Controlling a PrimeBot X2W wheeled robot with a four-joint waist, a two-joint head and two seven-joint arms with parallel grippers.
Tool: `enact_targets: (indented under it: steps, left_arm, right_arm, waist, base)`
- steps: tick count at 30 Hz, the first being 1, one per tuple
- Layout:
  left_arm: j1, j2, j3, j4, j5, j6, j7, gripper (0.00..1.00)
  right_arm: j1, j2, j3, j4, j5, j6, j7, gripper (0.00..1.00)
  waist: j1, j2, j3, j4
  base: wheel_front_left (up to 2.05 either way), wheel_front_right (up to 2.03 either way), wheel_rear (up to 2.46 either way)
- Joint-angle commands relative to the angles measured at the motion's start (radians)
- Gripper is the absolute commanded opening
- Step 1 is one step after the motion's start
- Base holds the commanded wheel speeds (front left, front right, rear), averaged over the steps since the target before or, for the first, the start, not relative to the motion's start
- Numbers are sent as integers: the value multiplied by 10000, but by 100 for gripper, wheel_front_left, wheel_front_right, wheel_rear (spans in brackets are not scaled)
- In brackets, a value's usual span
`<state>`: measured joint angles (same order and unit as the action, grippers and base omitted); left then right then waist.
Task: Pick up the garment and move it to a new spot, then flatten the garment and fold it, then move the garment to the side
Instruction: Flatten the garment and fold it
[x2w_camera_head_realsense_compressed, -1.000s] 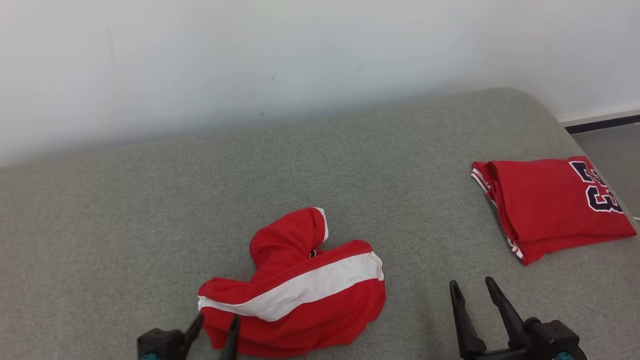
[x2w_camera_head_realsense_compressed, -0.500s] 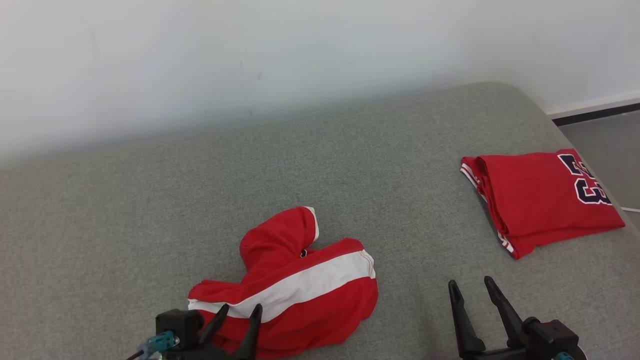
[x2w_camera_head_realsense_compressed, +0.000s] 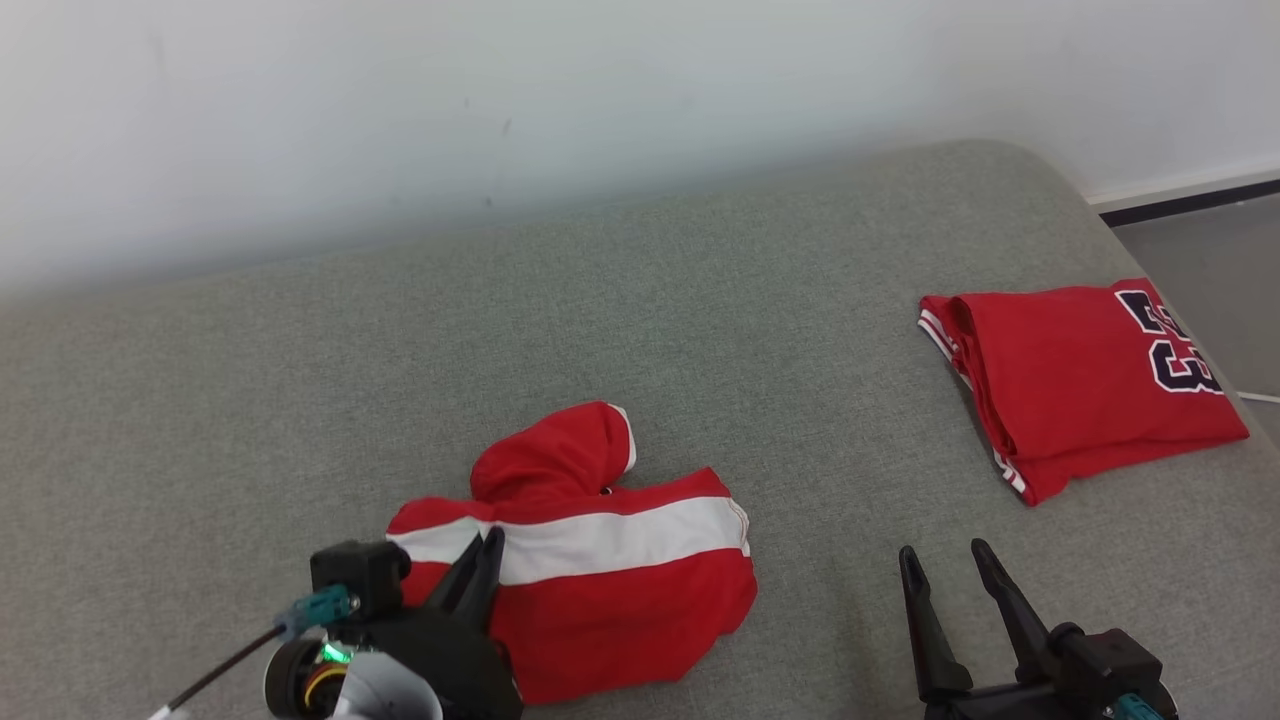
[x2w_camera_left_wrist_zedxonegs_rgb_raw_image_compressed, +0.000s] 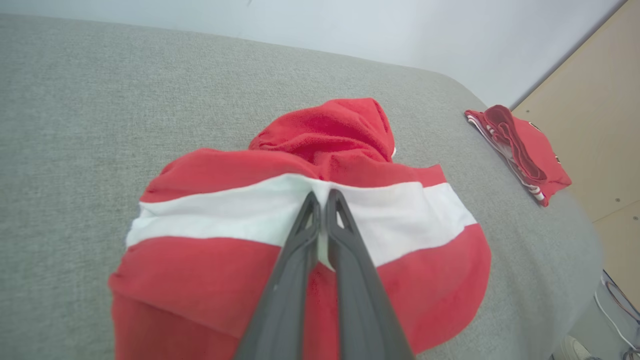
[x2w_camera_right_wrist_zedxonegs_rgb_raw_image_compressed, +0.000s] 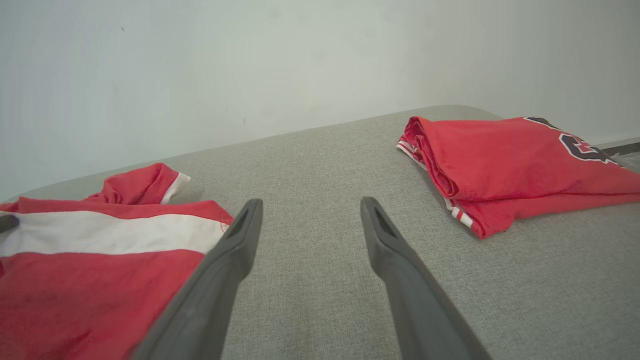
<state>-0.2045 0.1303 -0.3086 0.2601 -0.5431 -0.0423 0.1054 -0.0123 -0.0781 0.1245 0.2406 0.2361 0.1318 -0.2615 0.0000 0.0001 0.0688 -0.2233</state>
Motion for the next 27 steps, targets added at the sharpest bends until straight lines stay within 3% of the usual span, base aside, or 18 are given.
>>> enact_targets:
  steps: [1, 4, 9, 16, 17, 18, 19, 27]
  left_arm:
    - [-294, -85, 24, 151, -32, 62, -85, 14]
    - [-754, -211, -29, 632, 9, 156, -31, 21]
    - [-1425, -455, -333, 1707, 137, 210, -153, 15]
    - [-1992, -647, -637, 2983, 210, 259, -606, 20]
    - [-2064, -668, -692, 3147, 183, 221, -660, 26]
    - [-2131, -686, -740, 3296, 154, 183, -723, 47]
    - [-2194, -699, -804, 3413, 150, 171, -784, 100]
    - [-2332, -743, -1106, 3727, 66, 17, -1038, 100]
  right_arm:
    - [-78, 22, 10, -16, -31, -29, -46, 100]
    - [-177, 46, 74, -19, -23, -29, -46, 100]
    - [-274, 86, 152, 4, -4, -29, -46, 100]
    - [-359, 110, 132, 20, 15, -29, -46, 100]
    - [-359, 115, 118, 18, 7, -29, -46, 100]
    - [-355, 120, 96, 17, -3, -29, -46, 100]
    - [-345, 122, 70, 18, -8, -29, -46, 100]
    - [-192, 137, -55, 45, -68, -29, -46, 100]
  waist:
    - [0, -1, 81, -16]
    - [0, -1, 197, -84]
    - [0, -1, 348, -252]
    - [0, -1, 438, -411]
    - [0, -1, 443, -416]
    - [0, -1, 444, -411]
    - [0, -1, 442, -398]
    - [0, -1, 232, -64]
  base:
    - [0, 0, 0]
    - [0, 0, 0]
    - [0, 0, 0]
    - [0, 0, 0]
    - [0, 0, 0]
    - [0, 0, 0]
    - [0, 0, 0]
    - [0, 0, 0]
